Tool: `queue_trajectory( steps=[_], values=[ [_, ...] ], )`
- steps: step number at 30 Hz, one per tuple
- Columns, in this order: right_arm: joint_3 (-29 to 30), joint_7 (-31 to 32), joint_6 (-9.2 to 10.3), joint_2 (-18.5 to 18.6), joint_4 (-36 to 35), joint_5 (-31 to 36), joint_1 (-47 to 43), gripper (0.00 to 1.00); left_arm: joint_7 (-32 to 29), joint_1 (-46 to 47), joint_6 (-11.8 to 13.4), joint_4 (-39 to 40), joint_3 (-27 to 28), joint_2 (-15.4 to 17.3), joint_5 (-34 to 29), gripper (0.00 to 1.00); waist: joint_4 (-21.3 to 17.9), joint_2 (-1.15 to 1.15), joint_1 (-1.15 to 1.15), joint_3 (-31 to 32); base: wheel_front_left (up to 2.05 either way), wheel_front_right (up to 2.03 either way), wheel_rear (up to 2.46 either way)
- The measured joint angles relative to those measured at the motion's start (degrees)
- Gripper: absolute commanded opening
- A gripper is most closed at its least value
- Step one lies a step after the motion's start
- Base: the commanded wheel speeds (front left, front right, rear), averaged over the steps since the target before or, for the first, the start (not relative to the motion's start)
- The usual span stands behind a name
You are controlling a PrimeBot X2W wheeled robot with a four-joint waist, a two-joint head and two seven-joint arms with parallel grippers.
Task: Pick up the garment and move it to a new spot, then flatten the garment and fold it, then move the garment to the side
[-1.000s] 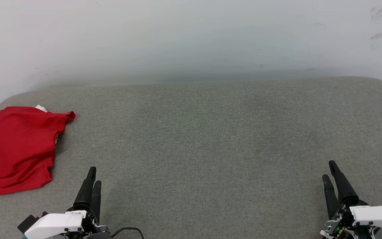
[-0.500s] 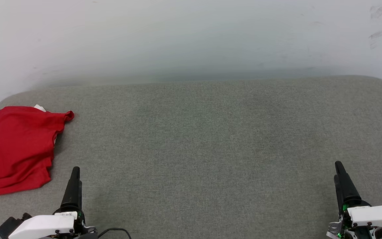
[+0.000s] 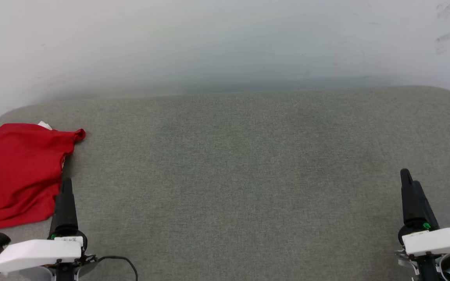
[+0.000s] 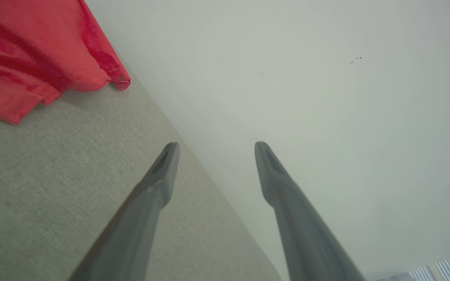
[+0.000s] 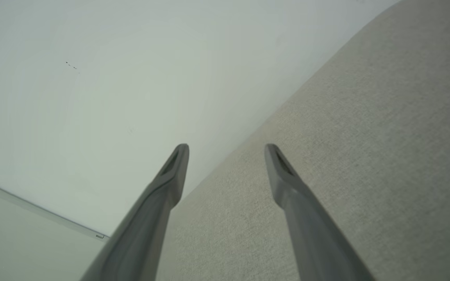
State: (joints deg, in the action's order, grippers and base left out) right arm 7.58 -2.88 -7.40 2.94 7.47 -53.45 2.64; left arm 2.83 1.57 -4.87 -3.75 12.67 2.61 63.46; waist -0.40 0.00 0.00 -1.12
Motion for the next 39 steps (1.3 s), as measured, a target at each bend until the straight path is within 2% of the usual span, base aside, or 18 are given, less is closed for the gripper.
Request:
queue_trajectory(
  steps=[6, 13, 15, 16, 21, 25, 34, 39],
  values=[
    [-0.76, -1.16, -0.01, 0.00, -4.87, 10.71, 0.32, 1.00, 1.20, -0.26, 4.92, 5.68, -3.65, 0.05, -9.79, 1.00, -0.14, 0.00, 0.00, -0.33, 0.00, 0.00, 0.00],
    [-3.25, -2.33, -0.01, -0.02, -9.26, 22.23, 0.40, 1.00, 2.48, -1.05, 8.90, 9.72, -10.37, 0.19, -23.84, 1.00, -0.23, 0.00, 0.00, -0.74, 0.00, 0.00, 0.00],
    [-3.74, -2.72, -0.01, -0.02, -9.82, 24.90, 0.40, 1.00, 2.81, -1.08, 11.00, 10.23, -13.01, 1.18, -27.31, 1.00, -0.27, 0.00, 0.00, -0.82, 0.00, 0.00, 0.00],
    [-3.90, -3.15, -0.01, -0.02, -10.29, 27.39, 0.39, 1.00, 3.18, -1.08, 13.35, 10.58, -16.10, 2.81, -29.64, 1.00, -0.31, 0.00, 0.00, -0.88, 0.00, 0.00, 0.00],
    [-4.46, -3.93, -0.01, -0.02, -11.10, 32.63, 0.31, 1.00, 3.93, -1.07, 19.04, 10.49, -23.41, 6.72, -32.63, 1.00, -0.43, 0.00, 0.00, -0.94, 0.00, 0.00, 0.00],
    [-5.17, -4.57, -0.01, -0.02, -11.44, 36.79, 0.29, 1.00, 4.50, -0.94, 21.42, 10.42, -27.80, 9.53, -34.29, 1.00, -0.57, 0.00, 0.00, -0.92, 0.00, 0.00, 0.00],
    [-6.22, -5.88, -0.01, -0.01, -11.27, 45.20, -0.05, 1.00, 6.01, 0.22, 28.69, 10.02, -33.92, 13.16, -40.05, 1.00, -0.82, 0.00, 0.00, -0.87, 0.00, 0.00, 0.00],
    [-6.95, -6.69, -0.01, -0.01, -11.10, 49.54, -0.33, 1.00, 6.71, 0.96, 31.40, 10.27, -37.60, 14.51, -41.27, 1.00, -0.88, 0.00, 0.00, -0.78, 0.00, 0.00, 0.00]
  ],
)
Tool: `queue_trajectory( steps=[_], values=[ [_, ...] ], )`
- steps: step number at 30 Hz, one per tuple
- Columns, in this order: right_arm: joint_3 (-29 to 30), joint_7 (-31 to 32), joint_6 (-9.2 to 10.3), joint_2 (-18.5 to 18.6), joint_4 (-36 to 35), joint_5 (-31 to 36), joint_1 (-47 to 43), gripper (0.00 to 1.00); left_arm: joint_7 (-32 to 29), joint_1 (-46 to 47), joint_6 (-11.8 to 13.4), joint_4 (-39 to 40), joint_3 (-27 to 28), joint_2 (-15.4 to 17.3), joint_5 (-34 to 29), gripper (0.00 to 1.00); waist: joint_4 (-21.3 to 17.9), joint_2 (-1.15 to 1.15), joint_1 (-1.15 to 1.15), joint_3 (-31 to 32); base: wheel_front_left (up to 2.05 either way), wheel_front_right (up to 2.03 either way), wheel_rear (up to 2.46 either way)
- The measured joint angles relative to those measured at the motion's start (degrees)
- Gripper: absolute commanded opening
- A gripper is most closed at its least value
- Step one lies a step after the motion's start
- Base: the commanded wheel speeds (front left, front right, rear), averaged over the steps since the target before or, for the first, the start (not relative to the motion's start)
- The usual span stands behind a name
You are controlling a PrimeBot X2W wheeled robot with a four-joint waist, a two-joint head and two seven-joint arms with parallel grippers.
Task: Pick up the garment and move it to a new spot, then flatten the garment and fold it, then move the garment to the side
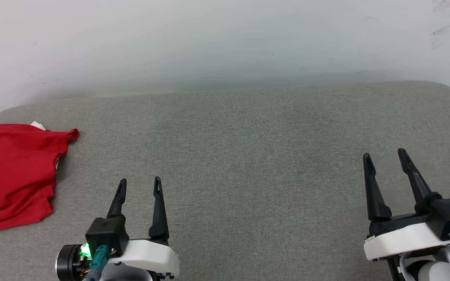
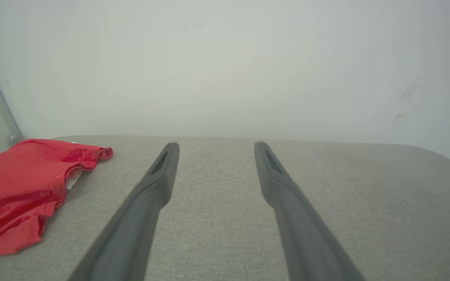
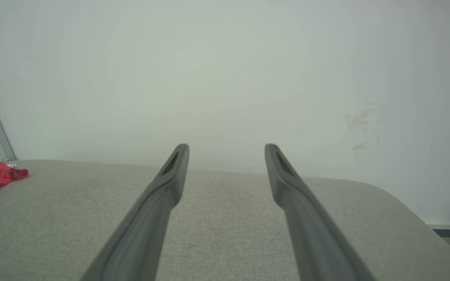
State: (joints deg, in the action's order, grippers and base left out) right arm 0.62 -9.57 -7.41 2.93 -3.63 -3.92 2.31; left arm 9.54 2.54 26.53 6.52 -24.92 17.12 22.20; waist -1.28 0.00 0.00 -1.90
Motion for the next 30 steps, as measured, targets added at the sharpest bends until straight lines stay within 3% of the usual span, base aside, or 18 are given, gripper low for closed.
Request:
queue_trajectory(
  steps=[8, 12, 16, 24, 30],
  values=[
    [-1.13, -1.04, -0.08, -0.01, -0.02, 3.60, -0.10, 1.00, 1.08, 0.02, -0.32, 0.69, -0.76, -0.02, -0.97, 1.00, -0.08, 0.00, 0.00, 0.11, 0.00, 0.00, 0.00],
    [-0.60, -1.54, -0.09, 0.00, 0.00, 3.28, -0.25, 1.00, 1.56, -1.46, -3.19, 1.51, 2.82, -2.27, 0.10, 1.00, -0.15, 0.00, 0.00, 0.12, 0.00, 0.00, 0.00],
    [0.10, -2.01, -0.09, 0.00, 0.43, 2.12, -0.44, 1.00, 2.10, -3.26, -8.64, 2.65, 7.69, -5.26, 0.09, 1.00, -0.24, 0.00, 0.00, 0.06, 0.00, 0.00, 0.00],
    [1.59, -3.02, -0.09, 0.00, 2.80, -1.76, -1.44, 1.00, 2.94, -6.86, -22.82, -0.59, 16.72, -11.47, -2.71, 1.00, -0.44, 0.00, 0.00, 0.10, 0.00, 0.00, 0.00],
    [1.90, -3.60, -0.09, 0.00, 3.46, -1.82, -1.46, 1.00, 3.67, -7.26, -29.05, -2.93, 20.68, -13.62, -7.16, 1.00, -0.80, 0.00, 0.00, 0.00, 0.00, 0.00, 0.00]
  ],
)
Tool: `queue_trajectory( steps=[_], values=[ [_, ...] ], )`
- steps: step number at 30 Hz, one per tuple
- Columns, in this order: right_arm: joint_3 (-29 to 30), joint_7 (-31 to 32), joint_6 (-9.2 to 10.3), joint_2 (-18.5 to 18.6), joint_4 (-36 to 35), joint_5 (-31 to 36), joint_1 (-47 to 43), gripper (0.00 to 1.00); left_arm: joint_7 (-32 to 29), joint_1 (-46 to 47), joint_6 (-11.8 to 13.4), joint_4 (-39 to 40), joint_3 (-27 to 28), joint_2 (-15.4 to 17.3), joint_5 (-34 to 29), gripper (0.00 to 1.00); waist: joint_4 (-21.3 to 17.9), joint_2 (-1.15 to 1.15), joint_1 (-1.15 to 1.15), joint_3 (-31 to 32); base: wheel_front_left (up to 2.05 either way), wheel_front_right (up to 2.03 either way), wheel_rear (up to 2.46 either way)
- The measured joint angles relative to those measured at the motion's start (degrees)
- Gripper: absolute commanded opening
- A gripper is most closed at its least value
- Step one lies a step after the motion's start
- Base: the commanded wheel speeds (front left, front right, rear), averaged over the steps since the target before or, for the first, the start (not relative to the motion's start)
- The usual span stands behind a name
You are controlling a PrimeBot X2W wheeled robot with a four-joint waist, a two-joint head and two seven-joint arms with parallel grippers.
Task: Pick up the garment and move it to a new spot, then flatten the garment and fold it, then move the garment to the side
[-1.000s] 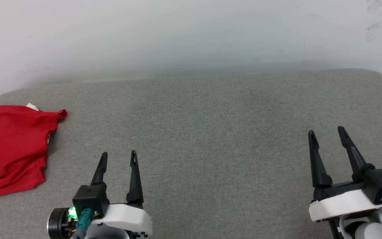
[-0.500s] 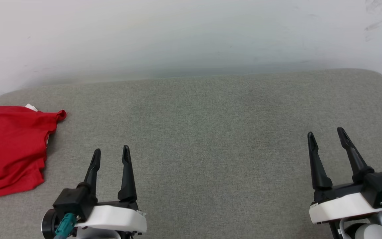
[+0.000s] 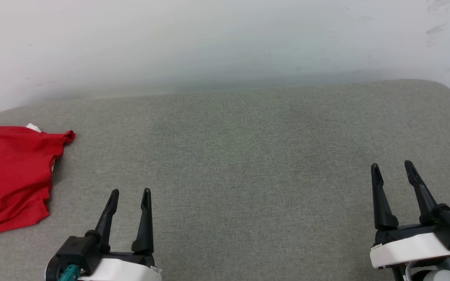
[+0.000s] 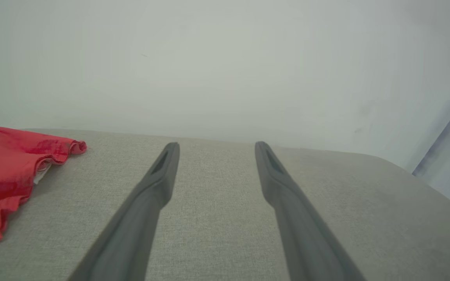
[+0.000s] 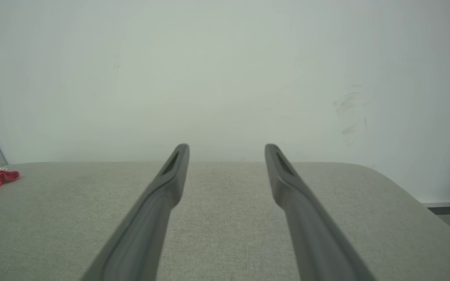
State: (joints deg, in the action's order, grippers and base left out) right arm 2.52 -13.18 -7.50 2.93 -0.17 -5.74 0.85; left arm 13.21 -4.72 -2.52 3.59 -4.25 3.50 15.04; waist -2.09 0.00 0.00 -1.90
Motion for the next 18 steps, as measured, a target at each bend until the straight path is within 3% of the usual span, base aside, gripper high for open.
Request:
queue_trajectory(
  steps=[7, 18],
  values=[
    [0.23, -0.88, 0.00, 0.01, 0.64, 1.53, -0.02, 1.00, 0.71, -0.35, -1.78, -1.56, 0.77, -0.49, -4.64, 1.00, -0.36, 0.00, 0.00, -0.06, 0.00, 0.00, 0.00],
    [-0.05, -1.90, 0.00, 0.01, 0.52, 4.80, -0.36, 1.00, 1.70, -0.70, -1.51, -0.88, 0.38, -0.54, -7.73, 1.00, -0.64, 0.00, 0.00, -0.22, 0.00, 0.00, 0.00]
  ],
)
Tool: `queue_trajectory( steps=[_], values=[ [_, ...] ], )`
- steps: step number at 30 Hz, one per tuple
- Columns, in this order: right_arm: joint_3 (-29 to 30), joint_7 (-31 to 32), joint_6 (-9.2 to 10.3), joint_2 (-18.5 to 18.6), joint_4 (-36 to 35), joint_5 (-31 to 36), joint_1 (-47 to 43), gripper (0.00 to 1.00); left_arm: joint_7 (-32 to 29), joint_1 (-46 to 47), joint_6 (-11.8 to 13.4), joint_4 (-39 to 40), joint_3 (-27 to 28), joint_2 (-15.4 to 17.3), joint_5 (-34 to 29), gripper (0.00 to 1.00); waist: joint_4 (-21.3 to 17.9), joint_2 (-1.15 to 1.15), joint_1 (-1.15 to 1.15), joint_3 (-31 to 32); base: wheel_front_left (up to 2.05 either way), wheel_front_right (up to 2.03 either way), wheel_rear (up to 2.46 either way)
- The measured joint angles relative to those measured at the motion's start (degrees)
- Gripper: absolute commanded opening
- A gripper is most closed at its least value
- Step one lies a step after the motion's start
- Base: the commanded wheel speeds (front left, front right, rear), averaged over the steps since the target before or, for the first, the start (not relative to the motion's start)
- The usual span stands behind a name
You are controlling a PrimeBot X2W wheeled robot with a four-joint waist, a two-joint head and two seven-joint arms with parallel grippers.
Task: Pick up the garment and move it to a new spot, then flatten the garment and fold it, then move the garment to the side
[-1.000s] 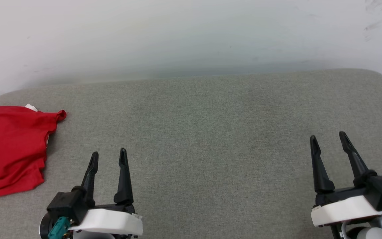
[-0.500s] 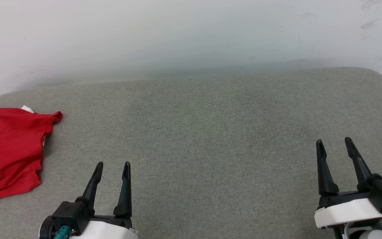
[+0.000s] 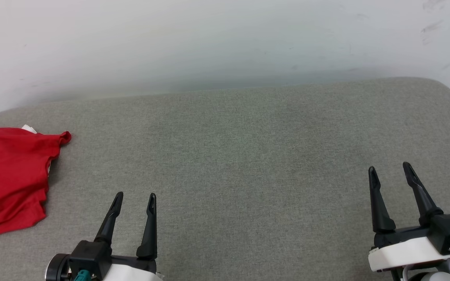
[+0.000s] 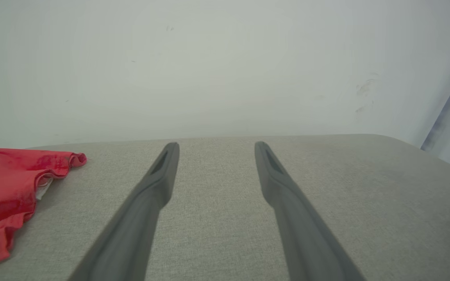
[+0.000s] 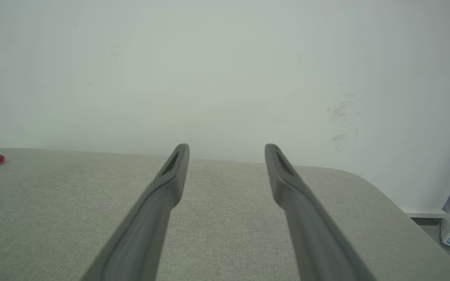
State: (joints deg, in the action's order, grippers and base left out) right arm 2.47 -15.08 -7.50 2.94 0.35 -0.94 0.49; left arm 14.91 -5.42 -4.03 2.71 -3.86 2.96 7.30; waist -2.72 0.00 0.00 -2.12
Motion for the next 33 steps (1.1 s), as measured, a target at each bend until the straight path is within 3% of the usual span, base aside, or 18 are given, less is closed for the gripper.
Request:
queue_trajectory(
  steps=[14, 33],
  values=[
    [-1.67, -0.01, 0.00, 0.00, -0.07, -0.44, -0.58, 1.00, 0.15, -0.01, -0.10, -0.63, 0.68, -0.02, 0.76, 1.00, 3.03, 0.00, 0.00, -0.17, 0.00, 0.00, 0.00],
    [-6.34, -0.01, 0.00, 0.00, 0.49, -0.20, -1.99, 1.00, 0.15, -1.35, -0.11, -0.66, 3.90, -0.02, 0.52, 1.00, 17.11, 0.00, 0.00, 0.89, 0.00, 0.00, 0.00]
  ],
)
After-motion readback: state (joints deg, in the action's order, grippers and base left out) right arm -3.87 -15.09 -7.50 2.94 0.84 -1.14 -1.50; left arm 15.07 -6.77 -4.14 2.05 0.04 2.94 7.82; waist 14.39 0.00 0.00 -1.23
